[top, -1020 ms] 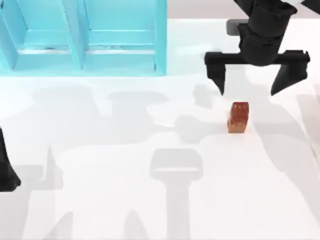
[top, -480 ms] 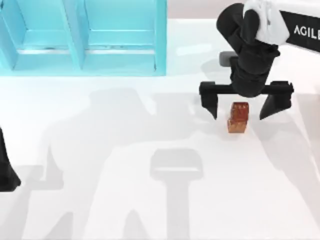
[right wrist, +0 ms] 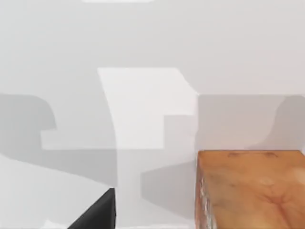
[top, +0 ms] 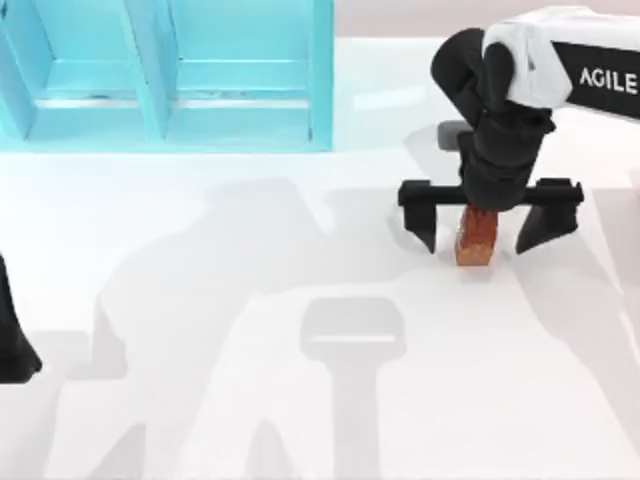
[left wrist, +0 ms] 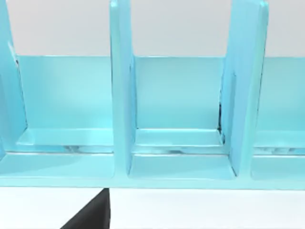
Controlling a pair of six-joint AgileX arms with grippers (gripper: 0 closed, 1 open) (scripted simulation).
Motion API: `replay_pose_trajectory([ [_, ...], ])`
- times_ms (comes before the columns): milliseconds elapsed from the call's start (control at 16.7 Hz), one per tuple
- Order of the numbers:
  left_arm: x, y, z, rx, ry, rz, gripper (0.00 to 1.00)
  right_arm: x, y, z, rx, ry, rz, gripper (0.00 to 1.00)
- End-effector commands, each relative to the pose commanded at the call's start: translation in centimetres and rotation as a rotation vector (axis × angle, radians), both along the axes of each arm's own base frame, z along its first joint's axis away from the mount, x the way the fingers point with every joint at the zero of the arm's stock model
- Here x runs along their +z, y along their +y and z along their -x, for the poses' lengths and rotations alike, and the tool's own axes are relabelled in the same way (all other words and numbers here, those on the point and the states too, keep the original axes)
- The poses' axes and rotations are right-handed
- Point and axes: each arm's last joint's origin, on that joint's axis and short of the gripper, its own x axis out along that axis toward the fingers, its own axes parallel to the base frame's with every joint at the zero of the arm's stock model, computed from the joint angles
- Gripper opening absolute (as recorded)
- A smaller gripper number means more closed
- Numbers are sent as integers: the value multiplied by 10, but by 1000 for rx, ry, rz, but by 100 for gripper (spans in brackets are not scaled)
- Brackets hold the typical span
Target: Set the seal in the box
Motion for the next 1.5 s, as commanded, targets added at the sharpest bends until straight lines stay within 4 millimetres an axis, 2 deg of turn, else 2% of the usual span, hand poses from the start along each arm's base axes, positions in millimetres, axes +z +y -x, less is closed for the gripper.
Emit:
replay_pose_trajectory([
  [660, 0, 0, 0, 0, 0, 0, 100, 0, 0, 0, 0, 0, 0, 2],
  [1260, 0, 0, 0, 0, 0, 0, 100, 1, -1, -1, -3, -1, 0, 0],
  [1380, 0, 0, 0, 0, 0, 0, 100, 11, 0, -3, -3, -2, -1, 0],
  [1500, 0, 0, 0, 0, 0, 0, 100, 29, 0, -4, -6, 3, 0, 0],
])
